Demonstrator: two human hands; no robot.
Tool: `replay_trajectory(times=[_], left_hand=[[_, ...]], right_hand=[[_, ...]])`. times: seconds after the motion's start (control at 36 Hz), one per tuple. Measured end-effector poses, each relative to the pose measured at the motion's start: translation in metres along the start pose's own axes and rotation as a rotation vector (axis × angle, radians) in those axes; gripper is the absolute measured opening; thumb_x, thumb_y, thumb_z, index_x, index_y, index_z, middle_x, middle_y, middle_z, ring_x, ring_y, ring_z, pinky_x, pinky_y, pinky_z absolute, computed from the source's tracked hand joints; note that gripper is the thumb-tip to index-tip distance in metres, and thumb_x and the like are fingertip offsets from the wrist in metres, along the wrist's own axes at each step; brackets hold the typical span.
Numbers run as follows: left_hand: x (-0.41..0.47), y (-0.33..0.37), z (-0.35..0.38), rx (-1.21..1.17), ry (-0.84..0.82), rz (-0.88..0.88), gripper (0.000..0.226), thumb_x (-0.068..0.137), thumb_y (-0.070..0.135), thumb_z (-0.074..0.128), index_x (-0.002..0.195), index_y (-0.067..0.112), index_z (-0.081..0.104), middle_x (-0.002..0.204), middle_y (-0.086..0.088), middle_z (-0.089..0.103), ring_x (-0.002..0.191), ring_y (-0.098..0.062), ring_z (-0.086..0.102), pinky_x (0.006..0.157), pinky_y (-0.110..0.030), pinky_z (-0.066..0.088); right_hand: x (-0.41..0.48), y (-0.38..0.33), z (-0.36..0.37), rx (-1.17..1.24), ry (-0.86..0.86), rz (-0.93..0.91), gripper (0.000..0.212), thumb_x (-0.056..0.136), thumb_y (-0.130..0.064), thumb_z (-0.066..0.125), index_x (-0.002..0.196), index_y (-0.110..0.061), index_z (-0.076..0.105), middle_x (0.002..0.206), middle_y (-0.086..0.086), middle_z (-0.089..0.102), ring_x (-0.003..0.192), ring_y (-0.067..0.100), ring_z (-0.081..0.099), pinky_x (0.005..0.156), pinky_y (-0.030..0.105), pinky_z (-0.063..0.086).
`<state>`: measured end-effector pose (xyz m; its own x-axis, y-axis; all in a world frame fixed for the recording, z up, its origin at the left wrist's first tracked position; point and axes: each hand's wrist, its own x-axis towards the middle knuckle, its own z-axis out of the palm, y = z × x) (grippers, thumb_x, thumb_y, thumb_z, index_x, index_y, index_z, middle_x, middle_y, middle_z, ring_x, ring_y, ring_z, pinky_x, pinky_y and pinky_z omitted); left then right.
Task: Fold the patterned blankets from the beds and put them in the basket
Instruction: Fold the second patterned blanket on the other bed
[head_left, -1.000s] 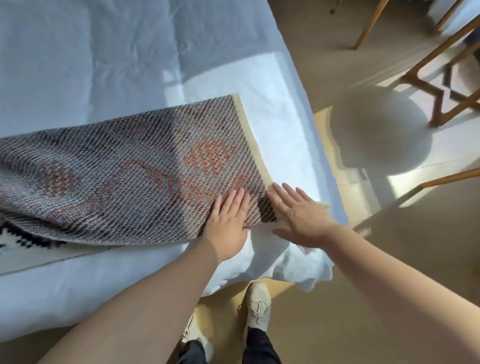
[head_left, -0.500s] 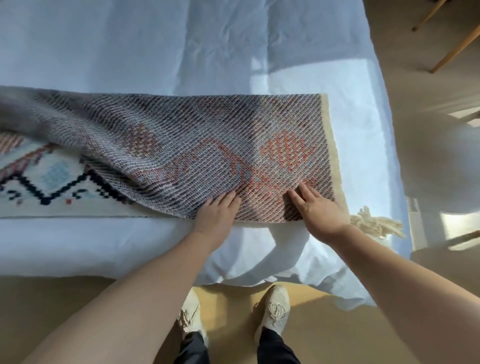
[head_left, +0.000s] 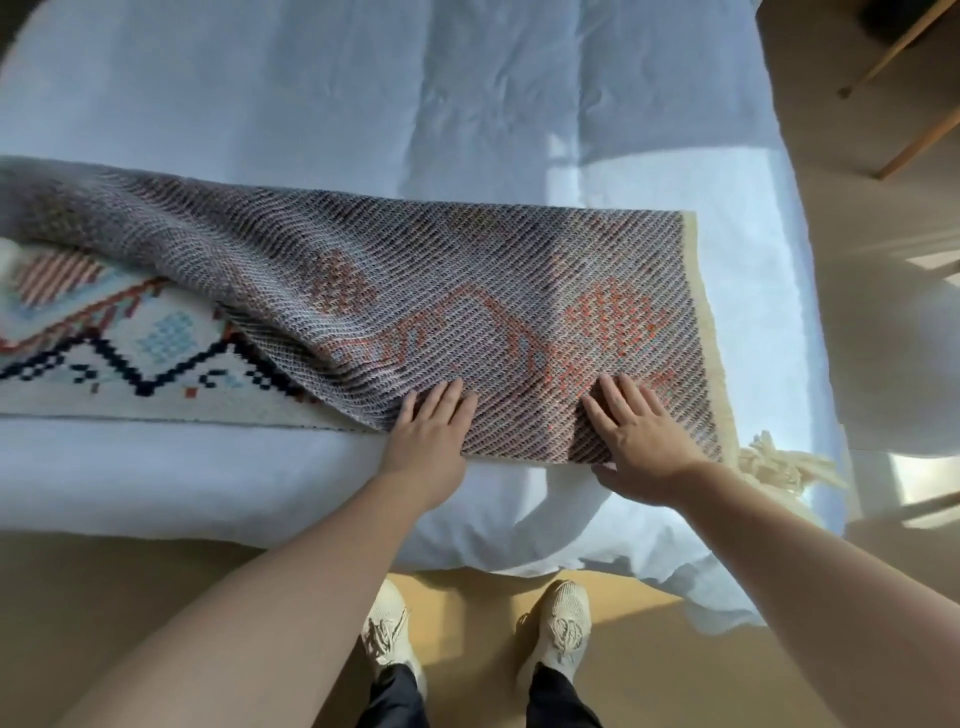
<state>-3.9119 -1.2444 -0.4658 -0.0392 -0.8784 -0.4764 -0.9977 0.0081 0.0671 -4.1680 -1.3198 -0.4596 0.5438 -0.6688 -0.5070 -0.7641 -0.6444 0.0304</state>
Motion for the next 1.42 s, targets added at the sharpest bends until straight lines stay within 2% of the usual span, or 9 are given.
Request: replay_trajectory(times=[0.44, 0.56, 0.64, 0.69, 0.81, 1.08, 1.19, 1.31, 1.42], left_hand=[[-0.069, -0.206, 0.002, -0.151, 0.1, -0.139, 0.069, 0.101, 0.039, 0.034, 0.153, 0.016, -0.005, 0.16, -0.002, -0.014, 0.147, -0.02, -0.011, 0.118, -0.036, -0.008], [-0.092, -0.266, -0.001, -0.221, 0.122, -0.19, 0.061, 0.102, 0.034, 0.033, 0.153, 0.013, 0.008, 0.161, -0.005, 0.004, 0.148, -0.02, 0.001, 0.12, -0.037, 0.007], [-0.108, -0.306, -0.008, -0.248, 0.143, -0.22, 0.057, 0.102, 0.031, 0.034, 0.152, 0.013, 0.014, 0.16, -0.004, 0.012, 0.146, -0.021, 0.009, 0.118, -0.034, 0.015], [-0.115, -0.329, -0.012, -0.25, 0.165, -0.227, 0.054, 0.102, 0.028, 0.035, 0.151, 0.013, 0.018, 0.157, -0.004, 0.017, 0.144, -0.021, 0.014, 0.116, -0.033, 0.019], [-0.112, -0.366, -0.02, -0.261, 0.19, -0.24, 0.049, 0.102, 0.025, 0.036, 0.148, 0.011, 0.026, 0.155, -0.004, 0.023, 0.142, -0.021, 0.02, 0.114, -0.033, 0.022], [-0.053, -0.425, -0.041, -0.203, 0.278, -0.221, 0.046, 0.097, 0.018, 0.046, 0.142, 0.012, 0.038, 0.148, -0.007, 0.035, 0.136, -0.025, 0.031, 0.111, -0.036, 0.026], [-0.02, -0.448, -0.062, -0.194, 0.301, -0.235, 0.043, 0.097, 0.016, 0.046, 0.139, 0.01, 0.04, 0.149, -0.011, 0.032, 0.135, -0.03, 0.03, 0.11, -0.04, 0.027], [0.014, -0.47, -0.073, -0.092, 0.312, -0.23, 0.049, 0.096, 0.018, 0.048, 0.142, 0.011, 0.032, 0.152, -0.012, 0.026, 0.14, -0.031, 0.024, 0.115, -0.045, 0.023], [0.045, -0.499, -0.078, 0.004, 0.298, -0.223, 0.062, 0.093, 0.017, 0.055, 0.144, 0.014, 0.021, 0.156, -0.013, 0.013, 0.145, -0.034, 0.008, 0.117, -0.056, 0.011]], right_hand=[[0.107, -0.2, -0.092, 0.01, 0.048, -0.252, 0.088, 0.091, -0.066, 0.035, 0.154, -0.013, 0.002, 0.16, 0.015, -0.011, 0.148, 0.029, -0.007, 0.119, 0.041, -0.002], [0.13, -0.257, -0.123, 0.037, 0.198, -0.292, 0.061, 0.096, -0.037, 0.048, 0.147, -0.007, 0.033, 0.156, 0.017, 0.025, 0.143, 0.033, 0.024, 0.117, 0.043, 0.018], [0.154, -0.294, -0.138, 0.079, 0.236, -0.338, 0.049, 0.085, -0.017, 0.064, 0.131, -0.002, 0.055, 0.133, 0.018, 0.055, 0.122, 0.037, 0.053, 0.095, 0.045, 0.048], [0.17, -0.316, -0.148, 0.097, 0.238, -0.367, 0.046, 0.082, -0.01, 0.066, 0.125, 0.002, 0.058, 0.125, 0.02, 0.06, 0.113, 0.038, 0.059, 0.088, 0.045, 0.052], [0.202, -0.349, -0.169, 0.03, 0.211, -0.387, 0.042, 0.095, -0.017, 0.043, 0.135, -0.005, 0.045, 0.138, 0.012, 0.046, 0.127, 0.029, 0.043, 0.104, 0.037, 0.04], [0.277, -0.357, -0.207, -0.13, 0.215, -0.325, 0.055, 0.096, -0.015, 0.037, 0.15, -0.006, 0.026, 0.159, 0.016, 0.015, 0.147, 0.03, 0.01, 0.12, 0.042, 0.004], [0.303, -0.346, -0.221, -0.118, 0.14, -0.221, 0.059, 0.098, -0.023, 0.039, 0.152, -0.009, 0.018, 0.161, 0.015, 0.004, 0.147, 0.03, 0.008, 0.119, 0.041, 0.01], [0.323, -0.342, -0.231, -0.023, 0.179, -0.143, 0.046, 0.096, -0.019, 0.044, 0.141, -0.012, 0.038, 0.141, 0.011, 0.046, 0.123, 0.028, 0.05, 0.096, 0.038, 0.043], [0.339, -0.341, -0.239, 0.089, 0.198, 0.045, 0.019, 0.098, -0.016, 0.04, 0.112, -0.013, 0.051, 0.098, 0.001, 0.06, 0.078, 0.022, 0.059, 0.058, 0.03, 0.039]])
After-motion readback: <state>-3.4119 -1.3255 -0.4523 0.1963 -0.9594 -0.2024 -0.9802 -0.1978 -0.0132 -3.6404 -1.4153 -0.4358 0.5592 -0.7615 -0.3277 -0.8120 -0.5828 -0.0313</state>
